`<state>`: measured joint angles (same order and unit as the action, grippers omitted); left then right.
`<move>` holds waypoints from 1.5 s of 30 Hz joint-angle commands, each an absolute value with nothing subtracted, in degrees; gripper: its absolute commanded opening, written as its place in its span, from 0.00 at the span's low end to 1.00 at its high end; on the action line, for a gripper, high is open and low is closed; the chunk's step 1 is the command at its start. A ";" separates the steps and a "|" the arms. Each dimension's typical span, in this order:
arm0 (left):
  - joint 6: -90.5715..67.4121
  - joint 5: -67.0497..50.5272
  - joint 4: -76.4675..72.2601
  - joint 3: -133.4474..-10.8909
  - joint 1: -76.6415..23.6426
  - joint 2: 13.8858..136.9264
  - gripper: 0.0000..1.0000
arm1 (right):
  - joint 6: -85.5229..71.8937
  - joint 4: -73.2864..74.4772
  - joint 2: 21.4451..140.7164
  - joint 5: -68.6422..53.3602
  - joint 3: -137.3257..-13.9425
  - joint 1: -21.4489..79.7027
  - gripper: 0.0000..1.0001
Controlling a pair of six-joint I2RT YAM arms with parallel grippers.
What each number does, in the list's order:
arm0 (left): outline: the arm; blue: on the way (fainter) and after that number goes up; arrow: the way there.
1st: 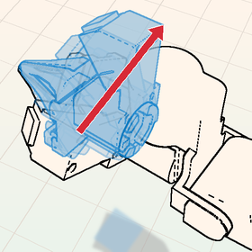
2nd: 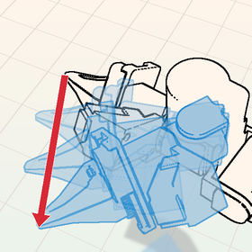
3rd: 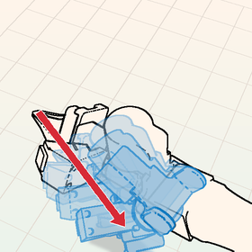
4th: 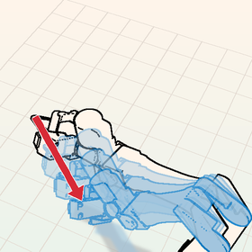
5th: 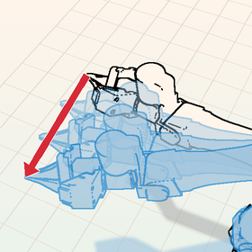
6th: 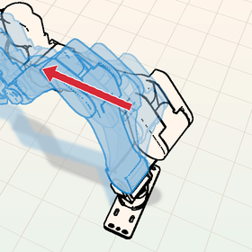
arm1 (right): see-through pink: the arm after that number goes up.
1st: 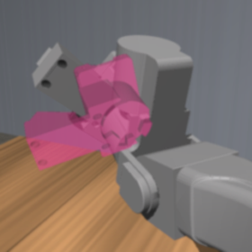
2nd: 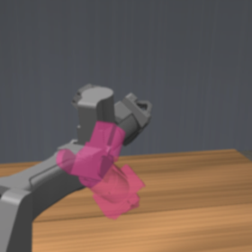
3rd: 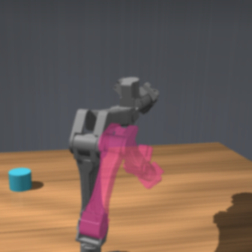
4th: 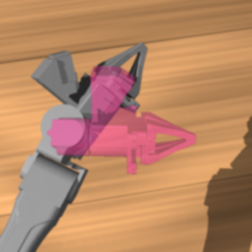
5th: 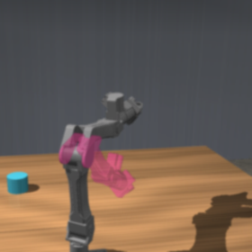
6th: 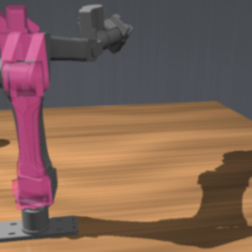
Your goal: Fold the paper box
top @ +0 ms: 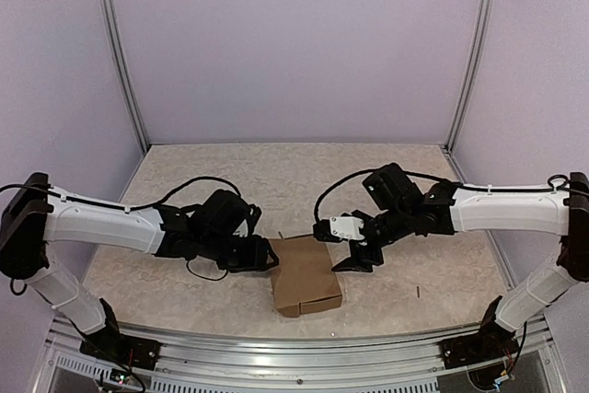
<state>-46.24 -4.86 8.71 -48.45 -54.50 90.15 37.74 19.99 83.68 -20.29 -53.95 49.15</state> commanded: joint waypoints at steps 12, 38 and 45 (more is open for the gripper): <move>-20.94 5.82 8.26 -46.82 -52.72 78.20 0.53 | 32.73 17.60 91.29 -26.63 -55.96 47.39 0.37; 9.69 16.07 9.88 -43.84 -61.85 79.81 0.54 | 36.78 16.59 91.49 -26.56 -53.64 42.59 0.31; 15.41 19.35 15.67 -46.18 -63.19 82.27 0.54 | 37.00 17.22 93.36 -28.26 -54.84 42.91 0.30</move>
